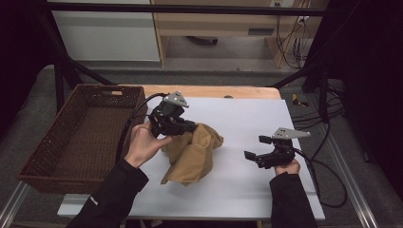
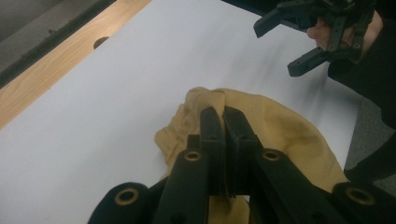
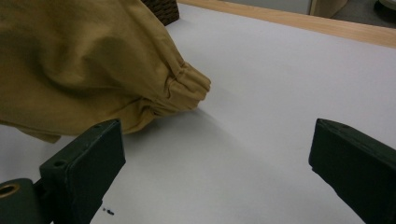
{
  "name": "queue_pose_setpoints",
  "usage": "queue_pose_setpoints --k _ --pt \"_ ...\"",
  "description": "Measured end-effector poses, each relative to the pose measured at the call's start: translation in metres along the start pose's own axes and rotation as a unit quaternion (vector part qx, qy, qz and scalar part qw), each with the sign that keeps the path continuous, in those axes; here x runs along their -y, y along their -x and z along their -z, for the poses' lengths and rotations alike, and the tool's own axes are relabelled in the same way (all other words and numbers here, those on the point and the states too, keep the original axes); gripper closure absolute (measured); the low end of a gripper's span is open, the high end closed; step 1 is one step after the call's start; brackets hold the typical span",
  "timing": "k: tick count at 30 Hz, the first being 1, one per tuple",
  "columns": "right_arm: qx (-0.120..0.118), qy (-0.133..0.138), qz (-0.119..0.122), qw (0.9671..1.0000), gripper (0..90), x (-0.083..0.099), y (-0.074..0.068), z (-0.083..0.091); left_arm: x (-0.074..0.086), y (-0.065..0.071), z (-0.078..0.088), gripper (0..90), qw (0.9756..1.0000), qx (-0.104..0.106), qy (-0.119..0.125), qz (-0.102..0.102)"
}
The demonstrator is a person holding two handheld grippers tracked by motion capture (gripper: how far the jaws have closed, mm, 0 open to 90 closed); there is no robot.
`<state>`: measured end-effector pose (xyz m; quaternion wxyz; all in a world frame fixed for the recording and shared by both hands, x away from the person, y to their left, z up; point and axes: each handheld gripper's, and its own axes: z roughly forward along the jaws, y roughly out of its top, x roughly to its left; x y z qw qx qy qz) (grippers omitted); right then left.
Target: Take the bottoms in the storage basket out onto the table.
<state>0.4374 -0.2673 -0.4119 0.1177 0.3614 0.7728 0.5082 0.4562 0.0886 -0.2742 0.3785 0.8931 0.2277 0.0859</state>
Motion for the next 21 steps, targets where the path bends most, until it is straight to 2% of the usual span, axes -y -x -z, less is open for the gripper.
queue_pose_setpoints --k 8,21 --pt "0.001 -0.001 -0.002 1.0000 4.2 0.000 0.000 0.000 0.006 -0.001 -0.012 86.5 0.9999 0.006 -0.009 0.001" --pt "0.000 -0.001 -0.002 1.0000 4.2 0.000 0.000 0.000 0.012 0.001 -0.019 86.4 0.9998 0.012 -0.014 -0.005"
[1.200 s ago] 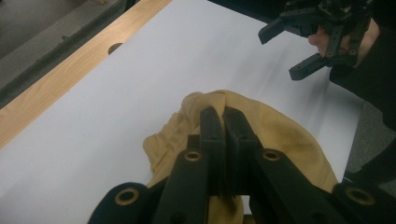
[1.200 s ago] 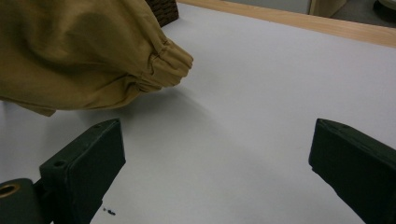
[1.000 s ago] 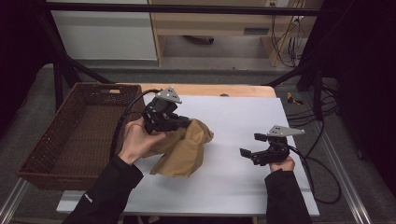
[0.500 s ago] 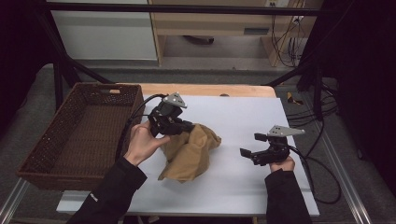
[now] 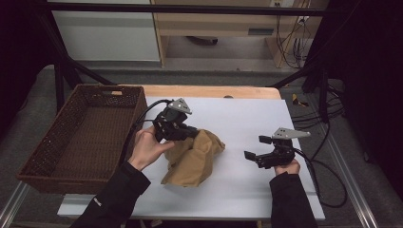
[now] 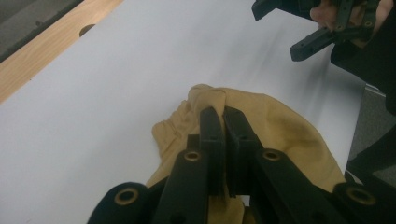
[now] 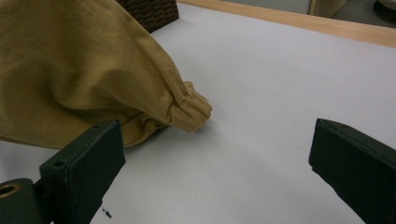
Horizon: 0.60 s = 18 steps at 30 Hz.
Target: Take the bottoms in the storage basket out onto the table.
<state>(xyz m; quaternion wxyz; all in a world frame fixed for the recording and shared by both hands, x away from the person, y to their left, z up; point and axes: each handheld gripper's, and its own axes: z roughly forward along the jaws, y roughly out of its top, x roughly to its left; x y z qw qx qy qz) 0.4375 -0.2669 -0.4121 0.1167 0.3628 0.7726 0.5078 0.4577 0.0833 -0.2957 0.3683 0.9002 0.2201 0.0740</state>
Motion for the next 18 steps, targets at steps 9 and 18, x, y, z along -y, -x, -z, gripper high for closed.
queue_pose_setpoints --k 9,18 --pt "0.000 0.000 0.000 1.0000 4.1 0.000 0.000 0.000 0.008 0.002 -0.009 85.6 1.0000 0.008 -0.002 -0.006" --pt "0.000 -0.001 0.000 1.0000 4.1 0.000 0.000 -0.001 0.021 0.001 -0.022 83.3 0.9997 0.018 -0.018 -0.002"
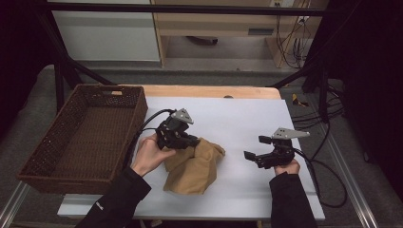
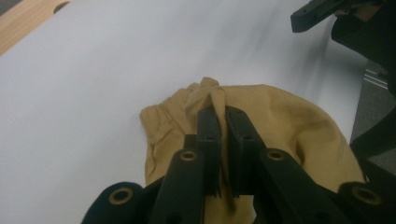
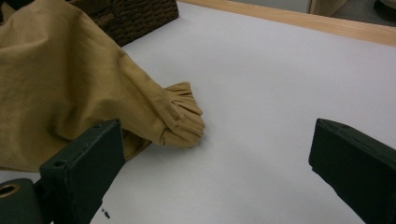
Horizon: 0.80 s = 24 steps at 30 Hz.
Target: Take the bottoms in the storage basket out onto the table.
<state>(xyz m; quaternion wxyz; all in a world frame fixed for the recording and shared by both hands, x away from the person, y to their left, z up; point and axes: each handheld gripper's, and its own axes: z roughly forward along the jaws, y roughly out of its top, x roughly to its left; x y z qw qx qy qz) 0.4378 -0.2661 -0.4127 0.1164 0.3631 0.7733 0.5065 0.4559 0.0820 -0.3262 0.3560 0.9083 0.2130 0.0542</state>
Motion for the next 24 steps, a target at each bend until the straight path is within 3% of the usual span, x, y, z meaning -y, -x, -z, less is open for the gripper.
queue_pose_setpoints --k 4,11,13,18,24 --pt "0.000 -0.001 0.000 1.0000 4.2 0.0001 -0.0001 -0.0003 0.0041 -0.0015 -0.0030 77.8 0.9999 0.010 -0.002 0.005" --pt "0.000 -0.002 0.000 1.0000 4.2 0.0002 -0.0001 -0.0005 0.0084 -0.0041 -0.0033 51.5 0.9996 0.017 0.009 0.019" --pt "0.000 -0.002 -0.001 1.0000 4.2 0.0002 0.0000 -0.0005 0.0095 -0.0045 -0.0033 38.8 0.9994 0.012 0.019 0.027" --pt "0.000 -0.003 0.001 1.0000 4.2 0.0002 0.0003 -0.0005 0.0100 -0.0024 -0.0003 15.1 0.9994 -0.019 0.021 0.018" --pt "0.000 -0.003 0.000 1.0000 4.2 0.0002 0.0003 -0.0004 0.0106 -0.0020 0.0049 4.9 0.9991 -0.021 0.028 0.023"
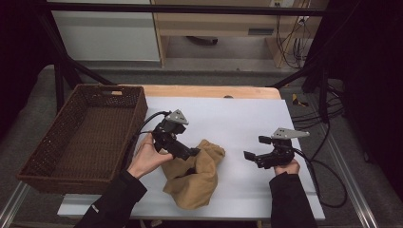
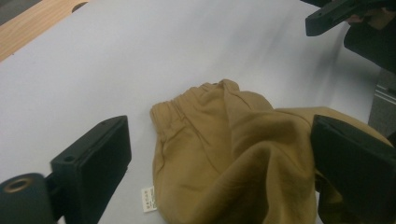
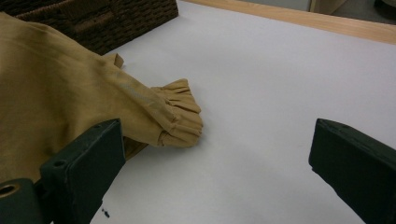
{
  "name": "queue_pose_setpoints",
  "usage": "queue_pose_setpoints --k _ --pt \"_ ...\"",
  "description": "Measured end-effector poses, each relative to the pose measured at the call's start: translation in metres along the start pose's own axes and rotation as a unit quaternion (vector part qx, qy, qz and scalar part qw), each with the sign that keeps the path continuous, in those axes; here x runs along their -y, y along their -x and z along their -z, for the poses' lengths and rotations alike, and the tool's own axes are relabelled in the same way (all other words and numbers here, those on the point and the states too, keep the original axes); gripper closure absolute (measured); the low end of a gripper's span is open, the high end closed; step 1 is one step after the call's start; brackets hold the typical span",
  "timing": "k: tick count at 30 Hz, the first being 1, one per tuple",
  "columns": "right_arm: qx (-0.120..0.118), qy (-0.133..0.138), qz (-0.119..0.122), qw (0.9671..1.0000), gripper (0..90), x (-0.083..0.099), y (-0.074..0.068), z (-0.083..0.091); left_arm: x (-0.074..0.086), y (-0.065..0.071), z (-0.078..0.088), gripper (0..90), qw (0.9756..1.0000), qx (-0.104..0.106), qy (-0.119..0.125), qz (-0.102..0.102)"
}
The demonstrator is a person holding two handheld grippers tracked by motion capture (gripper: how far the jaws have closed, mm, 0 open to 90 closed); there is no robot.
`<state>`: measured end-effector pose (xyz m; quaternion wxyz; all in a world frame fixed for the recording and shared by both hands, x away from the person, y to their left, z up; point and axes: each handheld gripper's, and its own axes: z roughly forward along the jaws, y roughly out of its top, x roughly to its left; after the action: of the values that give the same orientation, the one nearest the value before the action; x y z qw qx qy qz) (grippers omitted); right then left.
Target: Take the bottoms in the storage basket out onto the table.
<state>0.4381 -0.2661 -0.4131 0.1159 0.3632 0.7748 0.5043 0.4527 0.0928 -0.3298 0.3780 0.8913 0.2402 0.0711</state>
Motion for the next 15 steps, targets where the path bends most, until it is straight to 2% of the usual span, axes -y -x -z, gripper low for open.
queue_pose_setpoints --k 15 --pt "0.001 -0.002 0.000 1.0000 4.2 0.000 0.000 0.000 0.003 -0.005 0.023 2.8 0.9996 -0.011 0.025 0.008"
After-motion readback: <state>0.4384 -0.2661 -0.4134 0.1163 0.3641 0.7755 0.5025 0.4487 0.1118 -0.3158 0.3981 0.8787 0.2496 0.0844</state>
